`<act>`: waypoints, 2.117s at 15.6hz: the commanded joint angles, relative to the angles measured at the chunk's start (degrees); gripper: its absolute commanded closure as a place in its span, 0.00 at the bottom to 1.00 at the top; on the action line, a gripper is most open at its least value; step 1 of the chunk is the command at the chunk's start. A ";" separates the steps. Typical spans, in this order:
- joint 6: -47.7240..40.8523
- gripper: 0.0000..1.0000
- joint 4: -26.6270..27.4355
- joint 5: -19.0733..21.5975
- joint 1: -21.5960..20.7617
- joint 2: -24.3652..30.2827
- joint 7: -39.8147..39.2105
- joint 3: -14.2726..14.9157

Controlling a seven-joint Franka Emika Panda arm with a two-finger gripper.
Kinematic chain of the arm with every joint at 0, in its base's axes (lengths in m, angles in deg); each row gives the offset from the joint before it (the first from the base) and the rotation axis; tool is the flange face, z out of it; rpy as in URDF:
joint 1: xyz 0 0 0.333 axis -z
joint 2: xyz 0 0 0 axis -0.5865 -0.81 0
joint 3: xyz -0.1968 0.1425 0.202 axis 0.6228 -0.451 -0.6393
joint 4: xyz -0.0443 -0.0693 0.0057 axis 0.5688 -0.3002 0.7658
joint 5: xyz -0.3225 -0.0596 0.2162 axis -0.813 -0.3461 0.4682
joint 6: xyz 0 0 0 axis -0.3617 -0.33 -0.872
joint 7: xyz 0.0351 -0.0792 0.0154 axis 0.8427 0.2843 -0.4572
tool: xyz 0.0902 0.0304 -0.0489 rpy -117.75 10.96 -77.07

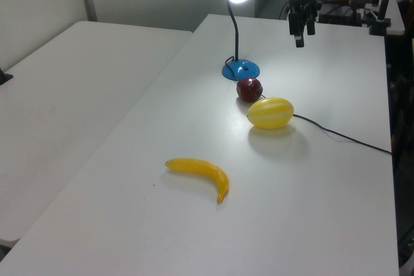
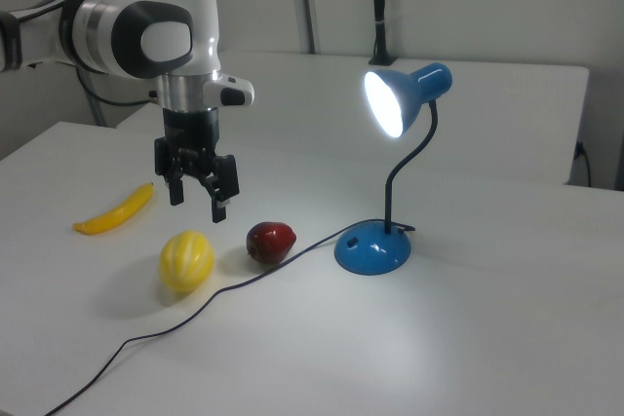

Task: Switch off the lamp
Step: 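Move the gripper over the round blue lamp base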

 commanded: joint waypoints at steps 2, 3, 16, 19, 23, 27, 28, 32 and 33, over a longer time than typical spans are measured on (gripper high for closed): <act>0.54 0.00 0.43 -0.09 0.23 1.17 -0.98 0.48; 0.54 0.00 0.43 -0.18 0.23 1.17 -0.98 0.48; 15.28 0.97 0.34 0.35 4.18 -4.45 4.09 0.48; 21.61 1.00 0.34 0.18 4.80 -7.35 9.20 0.48; 30.40 1.00 0.43 0.09 6.20 -10.69 14.56 0.48; 40.42 1.00 0.34 -0.18 7.08 -14.47 18.70 0.65; 42.79 1.00 0.34 -0.18 7.34 -15.26 18.96 1.09; 52.11 1.00 0.25 -0.09 7.52 -18.77 20.19 2.32; 54.31 1.00 0.25 -0.18 7.52 -19.48 20.89 2.41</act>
